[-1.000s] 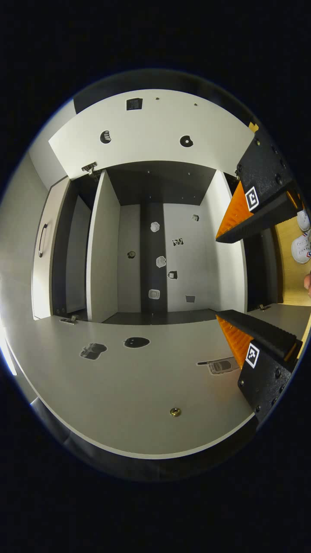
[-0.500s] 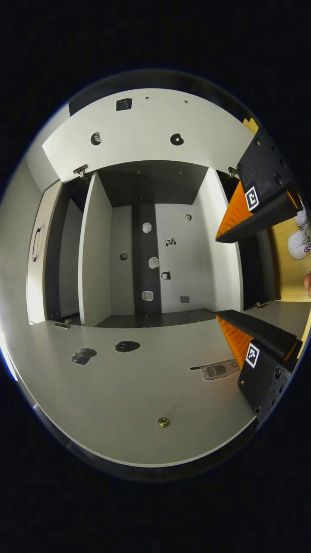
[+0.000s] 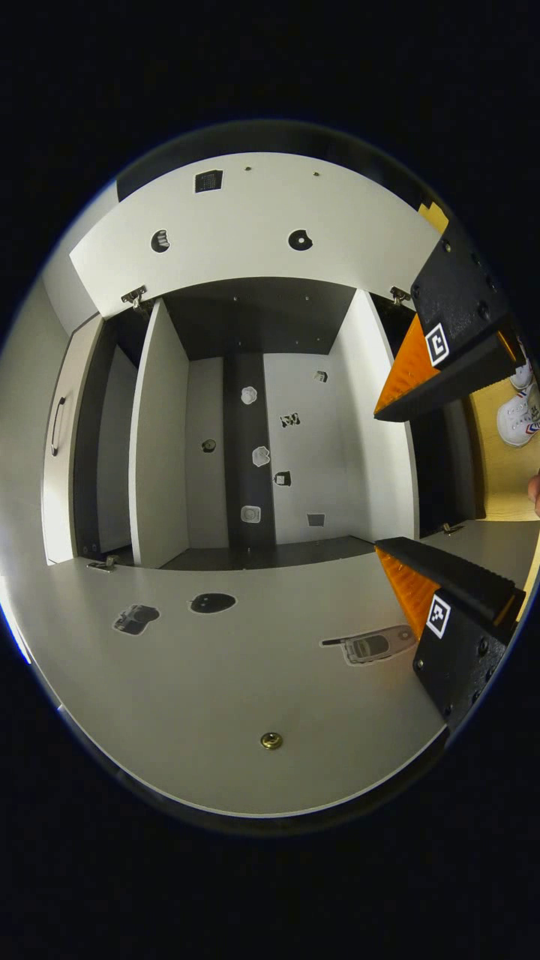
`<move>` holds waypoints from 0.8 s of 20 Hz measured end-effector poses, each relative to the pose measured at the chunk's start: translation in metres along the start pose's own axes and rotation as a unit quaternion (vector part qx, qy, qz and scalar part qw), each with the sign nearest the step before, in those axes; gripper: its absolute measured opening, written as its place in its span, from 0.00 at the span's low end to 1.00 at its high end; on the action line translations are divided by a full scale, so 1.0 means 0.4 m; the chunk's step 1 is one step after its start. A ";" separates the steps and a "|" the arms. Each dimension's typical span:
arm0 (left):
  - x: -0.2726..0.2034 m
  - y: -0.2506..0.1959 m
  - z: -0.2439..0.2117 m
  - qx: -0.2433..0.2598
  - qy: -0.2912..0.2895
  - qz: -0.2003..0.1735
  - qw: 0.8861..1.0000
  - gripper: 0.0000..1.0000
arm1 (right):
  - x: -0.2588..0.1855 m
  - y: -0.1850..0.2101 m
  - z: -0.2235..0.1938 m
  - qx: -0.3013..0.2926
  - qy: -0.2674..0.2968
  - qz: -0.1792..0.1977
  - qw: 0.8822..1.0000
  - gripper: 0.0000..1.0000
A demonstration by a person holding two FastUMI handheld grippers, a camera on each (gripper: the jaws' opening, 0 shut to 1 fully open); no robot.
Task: Grab one shoe with the right hand and put it into the shoe cabinet, grab the other shoe with the left hand and put it into the shoe cabinet; then close the right door with the right hand and the left door with the left hand.
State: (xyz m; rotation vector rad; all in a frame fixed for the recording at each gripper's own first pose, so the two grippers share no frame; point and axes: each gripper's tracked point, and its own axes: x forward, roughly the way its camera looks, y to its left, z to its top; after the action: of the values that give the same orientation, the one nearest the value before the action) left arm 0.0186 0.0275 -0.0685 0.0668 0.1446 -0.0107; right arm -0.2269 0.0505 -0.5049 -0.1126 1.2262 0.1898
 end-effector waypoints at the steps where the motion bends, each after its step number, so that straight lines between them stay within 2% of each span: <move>1: 0.001 -0.001 -0.003 0.000 0.001 -0.001 1.000 0.95 | -0.003 0.004 -0.006 -0.002 -0.001 -0.003 1.000 0.22; 3: 0.004 -0.002 -0.001 -0.003 0.000 -0.002 1.000 0.95 | -0.001 -0.003 -0.008 0.002 -0.001 -0.002 1.000 0.22; 4: 0.005 -0.002 -0.002 -0.004 0.000 -0.003 1.000 0.95 | -0.002 0.018 -0.003 0.002 -0.013 -0.002 1.000 0.05; 5: 0.005 -0.002 -0.003 -0.004 0.001 -0.003 1.000 0.95 | 0.003 0.020 -0.006 0.003 -0.011 -0.002 1.000 0.01; 11: 0.010 -0.006 0.000 -0.002 -0.001 -0.009 1.000 0.95 | -0.054 -0.008 0.035 0.046 -0.039 -0.002 0.998 0.00; 14: 0.015 -0.007 0.000 -0.002 -0.001 -0.011 1.000 0.95 | -0.097 -0.018 0.088 0.083 -0.060 0.009 0.995 0.00; 16: 0.020 -0.009 -0.001 -0.004 -0.001 -0.012 1.000 0.95 | -0.137 -0.033 0.140 0.088 -0.082 0.008 0.993 0.00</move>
State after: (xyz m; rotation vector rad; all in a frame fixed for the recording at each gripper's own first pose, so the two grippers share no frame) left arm 0.0264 0.0241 -0.0704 0.0578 0.1443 -0.0338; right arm -0.1905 0.0435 -0.4347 0.0647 1.0755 0.1025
